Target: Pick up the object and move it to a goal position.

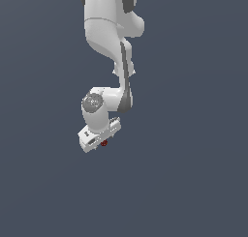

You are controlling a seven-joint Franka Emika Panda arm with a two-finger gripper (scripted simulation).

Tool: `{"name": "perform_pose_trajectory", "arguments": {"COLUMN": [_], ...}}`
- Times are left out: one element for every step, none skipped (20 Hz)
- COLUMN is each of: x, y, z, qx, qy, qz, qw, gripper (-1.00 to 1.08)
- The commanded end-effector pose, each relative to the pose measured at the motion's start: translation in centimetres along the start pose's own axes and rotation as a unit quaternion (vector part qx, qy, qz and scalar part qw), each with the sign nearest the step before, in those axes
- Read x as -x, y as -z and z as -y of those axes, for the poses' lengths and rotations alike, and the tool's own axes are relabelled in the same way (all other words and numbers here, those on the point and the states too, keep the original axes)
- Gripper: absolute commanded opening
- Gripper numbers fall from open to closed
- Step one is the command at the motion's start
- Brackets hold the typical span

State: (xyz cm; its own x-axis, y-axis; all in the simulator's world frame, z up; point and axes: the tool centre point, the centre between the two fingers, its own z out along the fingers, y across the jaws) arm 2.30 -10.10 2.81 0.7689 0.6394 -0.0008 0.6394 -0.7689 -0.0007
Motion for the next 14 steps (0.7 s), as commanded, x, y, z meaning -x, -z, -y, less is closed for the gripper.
{"name": "perform_pose_trajectory", "arguments": {"x": [-0.03, -0.04, -0.06, -0.09, -0.1, -0.1, -0.1, -0.1, -0.1, -0.1, -0.1, -0.1, -0.1, -0.1], "y": [-0.82, -0.99, -1.08, -1.11, -1.11, -1.11, -1.11, -1.11, -1.11, -1.11, -1.11, -1.11, -1.11, -1.11], "z": [-0.02, -0.04, -0.07, -0.09, -0.11, -0.11, -0.11, -0.11, -0.11, -0.11, -0.11, -0.11, -0.11, -0.11], "qx": [0.0, 0.0, 0.0, 0.0, 0.0, 0.0, 0.0, 0.0, 0.0, 0.0, 0.0, 0.0, 0.0, 0.0], "qy": [0.0, 0.0, 0.0, 0.0, 0.0, 0.0, 0.0, 0.0, 0.0, 0.0, 0.0, 0.0, 0.0, 0.0], "qz": [0.0, 0.0, 0.0, 0.0, 0.0, 0.0, 0.0, 0.0, 0.0, 0.0, 0.0, 0.0, 0.0, 0.0], "qw": [1.0, 1.0, 1.0, 1.0, 1.0, 1.0, 1.0, 1.0, 1.0, 1.0, 1.0, 1.0, 1.0, 1.0], "gripper": [1.0, 1.0, 1.0, 1.0, 1.0, -1.0, -1.0, -1.0, -1.0, -1.0, -1.0, -1.0, -1.0, -1.0]}}
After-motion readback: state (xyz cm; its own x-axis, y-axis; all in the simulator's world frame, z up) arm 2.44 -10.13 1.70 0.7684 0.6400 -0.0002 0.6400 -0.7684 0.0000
